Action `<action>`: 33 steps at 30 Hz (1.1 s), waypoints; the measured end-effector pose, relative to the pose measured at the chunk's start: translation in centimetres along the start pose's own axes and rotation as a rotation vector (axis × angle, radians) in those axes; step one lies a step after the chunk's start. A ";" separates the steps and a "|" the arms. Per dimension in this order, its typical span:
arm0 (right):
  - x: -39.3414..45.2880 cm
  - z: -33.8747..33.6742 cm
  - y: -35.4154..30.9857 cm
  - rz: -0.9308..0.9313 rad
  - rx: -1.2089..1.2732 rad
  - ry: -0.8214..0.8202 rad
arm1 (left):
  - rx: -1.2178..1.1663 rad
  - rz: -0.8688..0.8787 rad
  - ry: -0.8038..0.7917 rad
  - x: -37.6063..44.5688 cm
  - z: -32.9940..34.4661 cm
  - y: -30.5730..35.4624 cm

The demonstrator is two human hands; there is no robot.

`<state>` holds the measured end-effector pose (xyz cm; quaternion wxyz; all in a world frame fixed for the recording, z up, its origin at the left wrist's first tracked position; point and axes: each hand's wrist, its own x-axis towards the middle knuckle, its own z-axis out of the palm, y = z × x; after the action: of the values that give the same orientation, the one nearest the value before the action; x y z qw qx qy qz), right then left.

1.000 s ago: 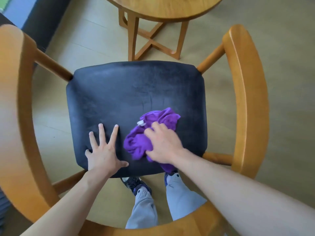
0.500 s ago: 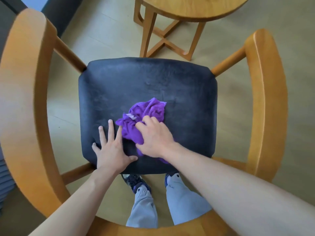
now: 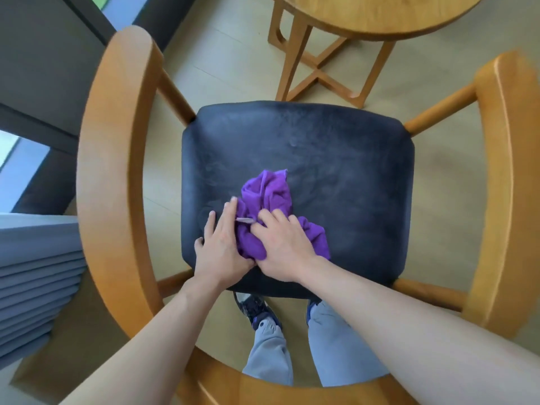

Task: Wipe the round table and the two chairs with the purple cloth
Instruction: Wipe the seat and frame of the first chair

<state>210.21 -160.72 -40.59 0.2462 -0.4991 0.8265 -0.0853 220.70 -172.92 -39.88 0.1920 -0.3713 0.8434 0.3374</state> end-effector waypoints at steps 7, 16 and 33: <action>0.1 -2.2 1.5 0.110 0.122 -0.067 | 0.092 0.111 0.016 -0.8 1.7 2.5; -2.8 -2.7 4.8 -0.103 0.182 -0.274 | 0.262 0.059 0.048 -1.4 3.6 4.3; -4.2 -12.2 10.7 -0.349 0.145 -0.393 | -0.784 -0.436 0.331 -9.8 5.9 18.2</action>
<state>197.40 -153.16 -32.84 0.4185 -0.6219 0.6561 -0.0871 213.77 -154.87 -30.62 -0.0330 -0.6329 0.5742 0.5183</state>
